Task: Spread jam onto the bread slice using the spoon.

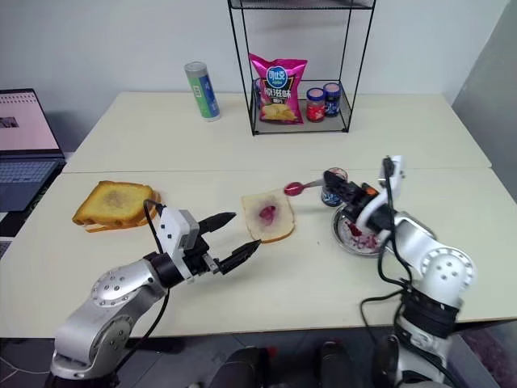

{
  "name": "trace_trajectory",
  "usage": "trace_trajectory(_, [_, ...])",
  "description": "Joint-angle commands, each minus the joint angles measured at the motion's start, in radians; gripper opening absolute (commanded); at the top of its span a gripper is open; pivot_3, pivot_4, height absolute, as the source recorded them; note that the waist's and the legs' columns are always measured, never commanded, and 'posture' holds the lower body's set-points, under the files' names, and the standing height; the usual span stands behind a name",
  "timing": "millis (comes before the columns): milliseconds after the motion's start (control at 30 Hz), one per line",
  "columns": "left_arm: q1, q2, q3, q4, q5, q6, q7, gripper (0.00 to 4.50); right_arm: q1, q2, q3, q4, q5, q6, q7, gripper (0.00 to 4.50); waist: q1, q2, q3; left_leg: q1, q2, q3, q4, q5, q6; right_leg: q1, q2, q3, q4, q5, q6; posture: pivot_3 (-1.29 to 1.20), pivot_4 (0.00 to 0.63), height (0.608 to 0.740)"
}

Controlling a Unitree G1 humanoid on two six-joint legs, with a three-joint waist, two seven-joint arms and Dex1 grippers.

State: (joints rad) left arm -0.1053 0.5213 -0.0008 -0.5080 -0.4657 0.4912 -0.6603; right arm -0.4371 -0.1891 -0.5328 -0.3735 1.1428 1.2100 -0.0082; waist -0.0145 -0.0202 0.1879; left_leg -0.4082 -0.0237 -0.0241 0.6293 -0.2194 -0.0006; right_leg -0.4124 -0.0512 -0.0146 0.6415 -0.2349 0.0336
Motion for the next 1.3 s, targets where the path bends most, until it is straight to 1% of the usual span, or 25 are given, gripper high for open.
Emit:
trace_trajectory(33, [-0.065, 0.037, -0.039, 0.032, -0.005, -0.041, -0.110, 4.50, 0.083, -0.093, -0.055, -0.105, 0.051, -0.054, 0.016, 0.06, 0.000, 0.000, 0.000, -0.001, 0.000, 0.001, 0.000, 0.000, 0.000, -0.001, 0.000, 0.001, 0.000, 0.000, 0.000, 0.00, 0.150, 0.740])
trace_trajectory(133, [-0.122, 0.050, -0.064, 0.074, -0.007, -0.053, -0.172, 4.50, 0.139, -0.159, -0.089, -0.109, 0.047, -0.097, 0.021, 0.06, -0.006, 0.000, 0.000, -0.002, 0.000, 0.003, 0.000, 0.000, 0.000, -0.004, 0.000, 0.003, 0.001, 0.000, 0.001, 0.00, 0.150, 0.740])
trace_trajectory(267, [-0.176, 0.058, -0.101, 0.120, 0.005, -0.077, -0.244, 4.50, 0.188, -0.207, -0.082, -0.074, -0.003, -0.160, 0.033, 0.06, -0.012, 0.000, 0.000, -0.002, 0.001, 0.002, 0.001, 0.000, 0.001, -0.004, 0.000, 0.002, 0.002, 0.001, 0.000, 0.00, 0.150, 0.740])
trace_trajectory(400, [-0.240, 0.067, -0.138, 0.162, 0.012, -0.087, -0.317, 4.50, 0.191, -0.234, -0.056, 0.000, -0.047, -0.216, 0.060, 0.06, -0.012, 0.000, 0.000, -0.002, 0.001, 0.003, 0.001, 0.000, 0.000, -0.004, 0.004, 0.003, 0.002, 0.001, 0.001, 0.00, 0.150, 0.740])
trace_trajectory(600, [-0.276, 0.058, -0.150, 0.202, 0.029, -0.111, -0.343, 4.50, 0.180, -0.277, -0.019, 0.108, -0.125, -0.275, 0.113, 0.06, -0.012, 0.000, 0.000, -0.003, 0.001, 0.003, 0.001, 0.000, 0.001, -0.005, 0.005, 0.004, 0.002, 0.001, 0.001, 0.00, 0.150, 0.740])
trace_trajectory(733, [-0.243, 0.063, -0.142, 0.178, 0.040, -0.121, -0.331, 4.50, 0.226, -0.362, -0.018, 0.212, -0.160, -0.251, 0.194, 0.06, -0.009, 0.000, 0.000, -0.004, 0.001, 0.003, 0.001, 0.000, 0.001, -0.005, 0.005, 0.003, 0.002, 0.001, 0.001, 0.00, 0.150, 0.740])
trace_trajectory(833, [-0.208, 0.070, -0.134, 0.157, 0.040, -0.126, -0.327, 4.50, 0.239, -0.381, -0.021, 0.219, -0.143, -0.247, 0.229, 0.06, -0.008, 0.000, 0.000, -0.004, 0.001, 0.002, 0.001, 0.000, 0.001, -0.005, 0.005, 0.004, 0.002, 0.001, 0.001, 0.00, 0.150, 0.740])
trace_trajectory(967, [-0.177, 0.069, -0.127, 0.139, 0.040, -0.128, -0.314, 4.50, 0.217, -0.401, -0.042, 0.276, -0.127, -0.219, 0.235, 0.06, -0.008, 0.000, 0.000, -0.004, 0.001, 0.002, 0.002, 0.000, 0.001, -0.005, 0.005, 0.004, 0.004, 0.001, 0.001, 0.00, 0.150, 0.740])
trace_trajectory(1067, [-0.150, 0.067, -0.124, 0.116, 0.041, -0.131, -0.297, 4.50, 0.207, -0.425, -0.042, 0.332, -0.150, -0.224, 0.244, 0.06, -0.007, 0.000, 0.000, -0.004, 0.001, 0.002, 0.004, 0.000, 0.001, -0.004, 0.005, 0.003, 0.004, 0.002, 0.001, 0.00, 0.150, 0.740])
trace_trajectory(1100, [-0.142, 0.065, -0.124, 0.111, 0.041, -0.133, -0.291, 4.50, 0.200, -0.429, -0.044, 0.351, -0.159, -0.230, 0.242, 0.47, -0.007, 0.000, 0.000, -0.004, 0.001, 0.002, 0.004, 0.000, 0.001, -0.004, 0.005, 0.004, 0.003, 0.002, 0.002, 0.00, 0.150, 0.740])
trace_trajectory(1133, [-0.136, 0.063, -0.124, 0.107, 0.042, -0.133, -0.285, 4.50, 0.192, -0.430, -0.048, 0.365, -0.162, -0.234, 0.243, 0.60, -0.006, 0.000, 0.000, -0.004, 0.001, 0.002, 0.005, 0.000, 0.001, -0.003, 0.005, 0.003, 0.003, 0.002, 0.002, 0.00, 0.150, 0.740])
trace_trajectory(1300, [-0.111, 0.068, -0.117, 0.081, 0.036, -0.130, -0.268, 4.50, 0.176, -0.433, -0.056, 0.378, -0.158, -0.231, 0.243, 1.78, -0.006, 0.000, 0.000, -0.003, 0.001, 0.002, 0.005, 0.000, 0.001, -0.003, 0.005, 0.004, 0.003, 0.002, 0.003, 0.00, 0.150, 0.740])
